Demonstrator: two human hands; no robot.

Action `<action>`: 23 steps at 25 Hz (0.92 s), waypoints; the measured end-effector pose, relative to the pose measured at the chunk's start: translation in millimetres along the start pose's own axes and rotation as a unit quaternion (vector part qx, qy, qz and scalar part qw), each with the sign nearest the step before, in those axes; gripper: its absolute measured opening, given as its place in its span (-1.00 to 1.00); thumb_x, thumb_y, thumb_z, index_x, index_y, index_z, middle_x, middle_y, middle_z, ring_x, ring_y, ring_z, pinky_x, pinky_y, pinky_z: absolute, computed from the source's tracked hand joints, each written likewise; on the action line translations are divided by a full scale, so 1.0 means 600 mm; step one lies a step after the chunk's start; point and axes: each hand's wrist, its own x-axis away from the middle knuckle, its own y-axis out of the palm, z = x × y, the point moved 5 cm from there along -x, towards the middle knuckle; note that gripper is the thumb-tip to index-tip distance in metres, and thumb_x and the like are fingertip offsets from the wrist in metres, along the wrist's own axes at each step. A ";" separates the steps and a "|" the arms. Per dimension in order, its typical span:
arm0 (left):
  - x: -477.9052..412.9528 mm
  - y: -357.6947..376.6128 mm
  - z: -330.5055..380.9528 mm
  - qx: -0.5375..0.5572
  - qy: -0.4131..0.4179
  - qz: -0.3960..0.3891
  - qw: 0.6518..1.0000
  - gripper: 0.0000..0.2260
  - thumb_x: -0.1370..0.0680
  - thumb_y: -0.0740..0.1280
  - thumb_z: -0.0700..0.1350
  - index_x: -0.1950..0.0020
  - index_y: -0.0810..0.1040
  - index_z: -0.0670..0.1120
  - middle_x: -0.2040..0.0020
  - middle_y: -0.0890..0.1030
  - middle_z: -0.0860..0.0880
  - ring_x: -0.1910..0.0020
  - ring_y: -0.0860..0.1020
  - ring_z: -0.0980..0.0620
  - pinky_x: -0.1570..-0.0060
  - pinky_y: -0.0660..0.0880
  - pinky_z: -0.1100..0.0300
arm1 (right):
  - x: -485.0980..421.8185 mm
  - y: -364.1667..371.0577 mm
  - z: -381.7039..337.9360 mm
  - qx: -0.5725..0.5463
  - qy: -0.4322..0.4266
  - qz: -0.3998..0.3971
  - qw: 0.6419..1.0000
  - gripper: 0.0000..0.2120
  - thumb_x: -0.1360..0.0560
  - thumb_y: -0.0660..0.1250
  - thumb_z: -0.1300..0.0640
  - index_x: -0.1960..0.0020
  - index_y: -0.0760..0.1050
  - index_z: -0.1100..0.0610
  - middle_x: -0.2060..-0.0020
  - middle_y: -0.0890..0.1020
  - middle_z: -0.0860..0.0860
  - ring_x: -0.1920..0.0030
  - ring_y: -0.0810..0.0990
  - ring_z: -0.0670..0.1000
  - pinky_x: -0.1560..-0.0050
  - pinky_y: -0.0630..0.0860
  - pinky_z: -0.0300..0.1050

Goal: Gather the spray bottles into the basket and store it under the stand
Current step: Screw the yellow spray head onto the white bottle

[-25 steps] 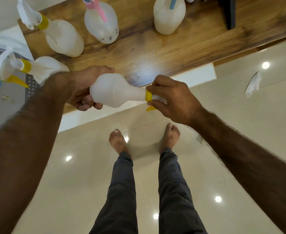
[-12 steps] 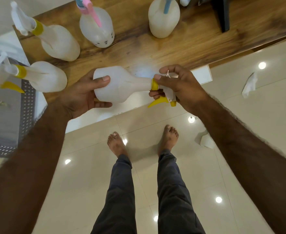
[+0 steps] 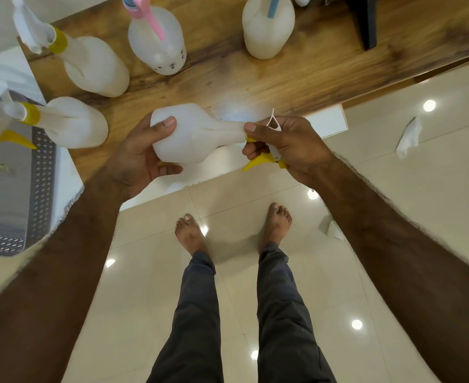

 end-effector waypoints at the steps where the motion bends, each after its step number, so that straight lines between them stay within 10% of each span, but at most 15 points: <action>1: -0.003 -0.003 -0.002 -0.014 -0.020 0.016 1.000 -0.63 -0.60 0.30 0.23 -0.33 0.59 0.10 -0.11 0.72 -0.05 0.03 0.71 -0.08 0.23 0.64 0.09 | 0.001 0.001 -0.006 0.034 -0.038 0.002 0.999 -0.83 -0.49 0.48 0.27 -0.01 0.59 0.34 0.22 0.68 0.18 0.19 0.65 0.13 0.09 0.67 -0.02; 7: 0.012 -0.026 0.001 -0.193 -0.320 -0.003 0.928 -0.14 -0.55 0.07 0.50 -0.12 0.65 -0.30 0.33 0.63 -0.24 0.58 0.47 0.01 0.52 0.45 0.27 | 0.022 0.031 -0.038 0.311 -0.222 -0.070 0.922 -0.70 -0.39 0.58 0.22 -0.10 0.66 0.25 0.04 0.70 0.03 0.05 0.68 -0.08 0.07 0.63 -0.27; 11: 0.024 -0.033 0.010 -0.242 -0.297 -0.043 0.923 -0.12 -0.60 0.07 0.42 -0.34 0.56 -0.40 0.36 0.62 -0.23 0.65 0.45 0.07 0.57 0.42 0.31 | 0.037 0.045 -0.035 0.357 -0.251 -0.080 0.896 -0.67 -0.40 0.58 0.13 -0.13 0.67 0.19 0.03 0.71 -0.02 0.06 0.67 -0.09 0.03 0.61 -0.24; 14: 0.042 0.003 -0.002 -0.283 -0.220 -0.030 0.933 -0.48 -0.81 -0.01 -0.05 -0.23 0.41 -0.55 0.58 0.53 -0.09 0.70 0.47 0.12 0.55 0.37 0.44 | 0.039 0.038 -0.039 0.359 -0.272 -0.017 0.893 -0.67 -0.43 0.57 0.05 -0.11 0.66 0.20 0.06 0.72 0.04 0.08 0.68 0.01 0.04 0.65 -0.11; 19: 0.015 -0.007 0.002 -0.161 -0.227 -0.009 0.960 -0.28 -0.63 0.18 0.39 -0.46 0.50 -0.21 0.21 0.66 -0.15 0.53 0.55 0.06 0.52 0.54 0.25 | 0.036 0.023 -0.042 0.367 -0.248 -0.030 0.896 -0.68 -0.42 0.57 0.09 -0.12 0.67 0.18 0.03 0.72 0.04 0.10 0.68 -0.07 0.10 0.61 -0.28; 23: 0.011 -0.019 0.057 -0.026 -0.129 -0.080 0.988 -0.62 -0.65 0.27 0.10 -0.41 0.57 -0.01 -0.26 0.67 -0.31 0.02 0.74 -0.15 0.10 0.75 0.00 | 0.032 0.003 -0.031 0.287 -0.187 -0.025 0.939 -0.79 -0.44 0.56 0.13 -0.01 0.68 0.23 0.16 0.74 0.07 0.22 0.68 -0.07 0.23 0.57 -0.27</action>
